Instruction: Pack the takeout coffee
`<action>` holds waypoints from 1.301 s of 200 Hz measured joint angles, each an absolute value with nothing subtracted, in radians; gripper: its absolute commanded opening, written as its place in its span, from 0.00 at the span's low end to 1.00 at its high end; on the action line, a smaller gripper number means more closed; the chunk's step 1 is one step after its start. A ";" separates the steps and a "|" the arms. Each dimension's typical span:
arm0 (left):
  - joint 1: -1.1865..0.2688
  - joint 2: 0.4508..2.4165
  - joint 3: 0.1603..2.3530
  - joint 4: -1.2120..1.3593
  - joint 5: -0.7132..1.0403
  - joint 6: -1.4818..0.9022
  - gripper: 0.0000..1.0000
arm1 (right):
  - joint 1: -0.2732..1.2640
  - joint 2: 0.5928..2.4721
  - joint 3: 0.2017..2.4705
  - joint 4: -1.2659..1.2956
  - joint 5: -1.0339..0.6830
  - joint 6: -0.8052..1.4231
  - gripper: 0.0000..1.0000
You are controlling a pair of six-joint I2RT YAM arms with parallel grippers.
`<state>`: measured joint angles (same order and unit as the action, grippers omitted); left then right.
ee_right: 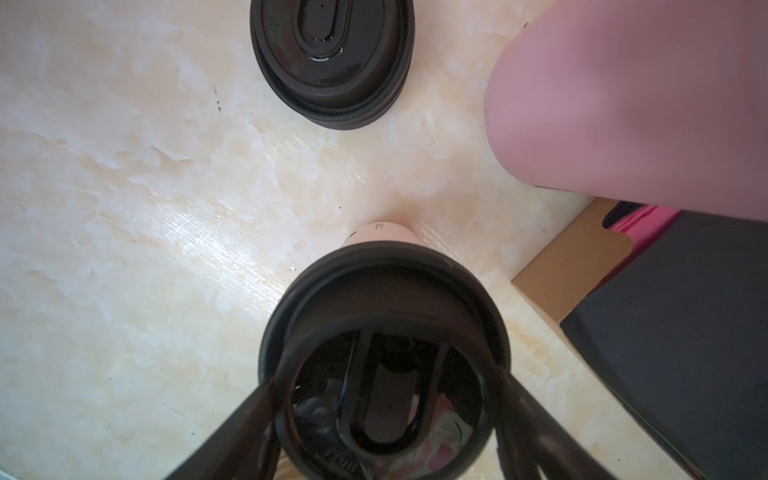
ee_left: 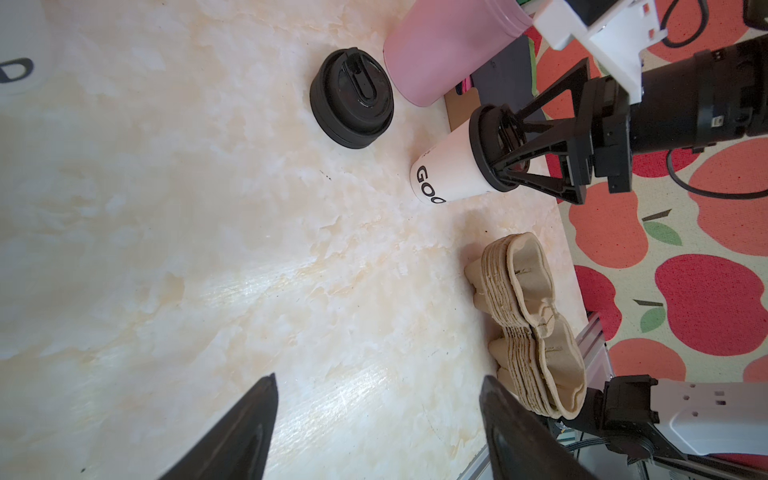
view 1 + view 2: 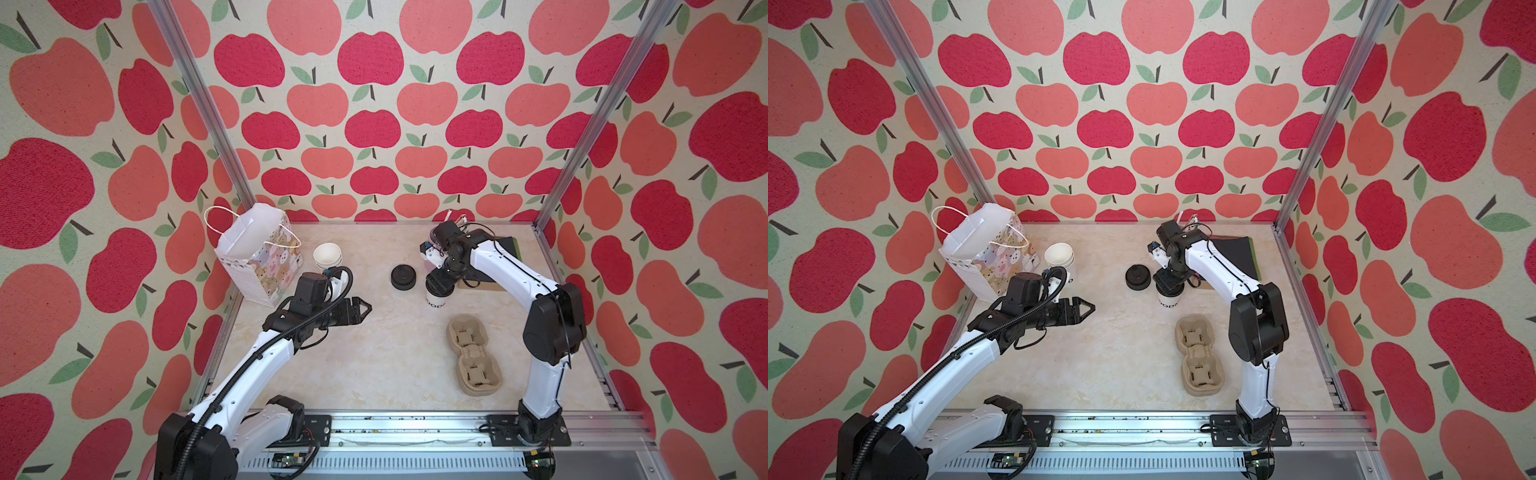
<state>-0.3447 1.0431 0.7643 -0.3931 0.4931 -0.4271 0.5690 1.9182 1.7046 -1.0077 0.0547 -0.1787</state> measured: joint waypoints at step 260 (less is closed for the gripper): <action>-0.315 1.008 0.758 -0.393 0.485 -0.423 0.84 | 0.569 1.917 1.717 -0.976 0.073 -0.167 0.75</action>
<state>-0.3153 1.0077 0.7582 -0.3935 0.4850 -0.4232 0.5690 1.9171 1.7168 -0.9756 0.0731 -0.1665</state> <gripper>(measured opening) 0.841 0.763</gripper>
